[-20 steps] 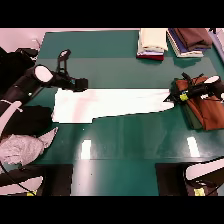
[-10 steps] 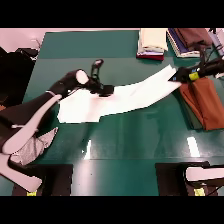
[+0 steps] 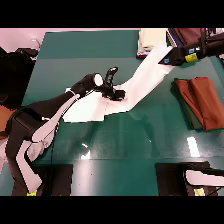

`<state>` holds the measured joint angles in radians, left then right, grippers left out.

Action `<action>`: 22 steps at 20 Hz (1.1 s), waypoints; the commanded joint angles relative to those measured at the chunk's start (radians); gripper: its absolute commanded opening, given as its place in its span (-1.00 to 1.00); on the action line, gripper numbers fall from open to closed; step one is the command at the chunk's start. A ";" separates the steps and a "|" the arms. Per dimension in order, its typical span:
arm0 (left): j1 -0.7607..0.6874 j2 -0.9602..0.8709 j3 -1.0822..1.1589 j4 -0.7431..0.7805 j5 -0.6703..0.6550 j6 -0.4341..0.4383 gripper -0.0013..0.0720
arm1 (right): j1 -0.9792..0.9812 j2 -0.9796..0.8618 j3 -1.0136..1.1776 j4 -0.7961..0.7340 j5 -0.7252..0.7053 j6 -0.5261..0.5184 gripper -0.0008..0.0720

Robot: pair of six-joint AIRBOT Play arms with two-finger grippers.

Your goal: Fold the shirts.

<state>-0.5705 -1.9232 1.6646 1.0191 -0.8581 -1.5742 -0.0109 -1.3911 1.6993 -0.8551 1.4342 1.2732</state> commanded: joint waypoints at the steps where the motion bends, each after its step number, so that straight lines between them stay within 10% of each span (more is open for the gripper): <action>1: 0.028 -0.003 0.050 0.003 -0.065 0.000 -0.89 | 0.084 0.004 0.029 0.003 -0.031 0.021 -0.92; 11: 0.425 0.334 0.345 0.257 -0.362 0.004 -0.89 | 0.526 -0.202 0.029 0.298 -0.435 -0.080 -0.92; 14: 0.510 0.451 0.350 0.289 -0.365 0.005 -0.89 | 0.696 -0.381 0.120 0.366 -0.638 -0.163 -0.23; 22: 0.499 0.495 0.349 0.277 -0.409 0.033 -0.89 | 0.583 -0.378 0.113 0.147 -0.469 -0.068 -0.13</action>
<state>-0.0589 -1.4387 2.0117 1.2930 -1.2449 -1.5600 0.6365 -1.8107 1.8874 -0.6086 0.9222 1.1652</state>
